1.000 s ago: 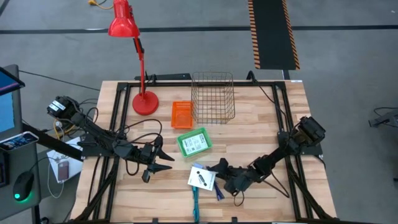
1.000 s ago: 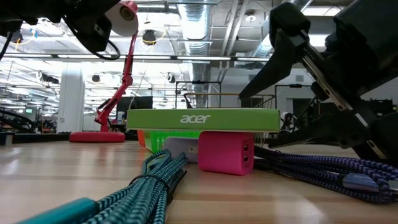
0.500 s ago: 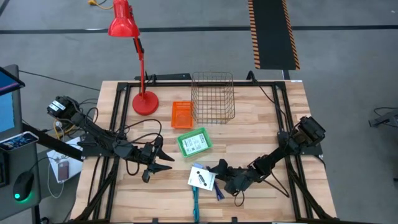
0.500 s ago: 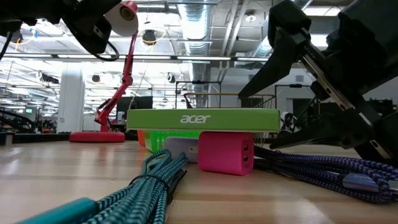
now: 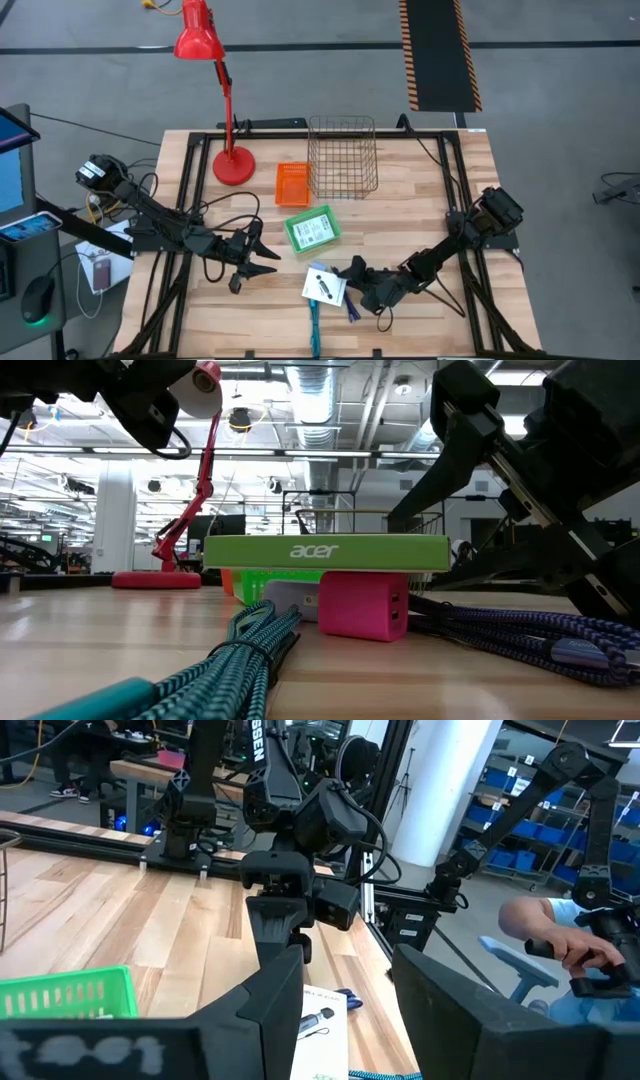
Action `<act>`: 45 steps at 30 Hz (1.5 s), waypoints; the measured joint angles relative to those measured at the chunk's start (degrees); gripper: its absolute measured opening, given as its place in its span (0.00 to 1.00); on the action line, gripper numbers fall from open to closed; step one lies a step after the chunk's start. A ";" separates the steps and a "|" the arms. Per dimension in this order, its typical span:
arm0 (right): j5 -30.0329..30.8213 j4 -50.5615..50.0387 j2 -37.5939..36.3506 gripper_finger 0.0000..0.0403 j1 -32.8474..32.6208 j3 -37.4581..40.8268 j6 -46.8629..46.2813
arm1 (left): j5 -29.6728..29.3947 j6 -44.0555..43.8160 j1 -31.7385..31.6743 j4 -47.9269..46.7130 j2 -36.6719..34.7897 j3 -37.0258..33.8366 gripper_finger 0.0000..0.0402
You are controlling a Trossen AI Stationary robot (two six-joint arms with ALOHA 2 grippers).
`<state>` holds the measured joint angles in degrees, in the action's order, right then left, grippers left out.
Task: Pick and place items into bin
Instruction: Put the card reader box into the green bin
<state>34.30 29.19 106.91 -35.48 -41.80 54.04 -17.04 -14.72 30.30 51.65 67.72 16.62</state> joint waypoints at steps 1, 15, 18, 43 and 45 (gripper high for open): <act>0.00 0.00 0.00 0.52 0.00 0.00 0.00 | -0.01 0.00 0.00 -0.06 0.00 0.00 0.36; 0.17 -0.15 -0.09 0.06 0.00 0.00 -0.02 | -0.04 -2.67 0.00 -2.51 0.00 0.00 0.36; 1.28 -0.11 -0.09 0.06 0.00 0.00 -0.02 | -0.06 -2.67 0.00 -2.51 0.00 0.00 0.36; 9.02 5.17 -0.55 0.06 4.65 -8.11 -2.47 | -0.07 -2.67 -0.02 -2.49 0.00 0.00 0.36; 7.07 -1.44 -1.50 0.06 6.04 -9.97 -6.78 | -0.05 -2.67 0.00 -2.49 0.01 0.00 0.36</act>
<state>41.37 27.75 105.41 -29.45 -51.78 47.26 -17.09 -17.39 30.30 49.16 67.73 16.62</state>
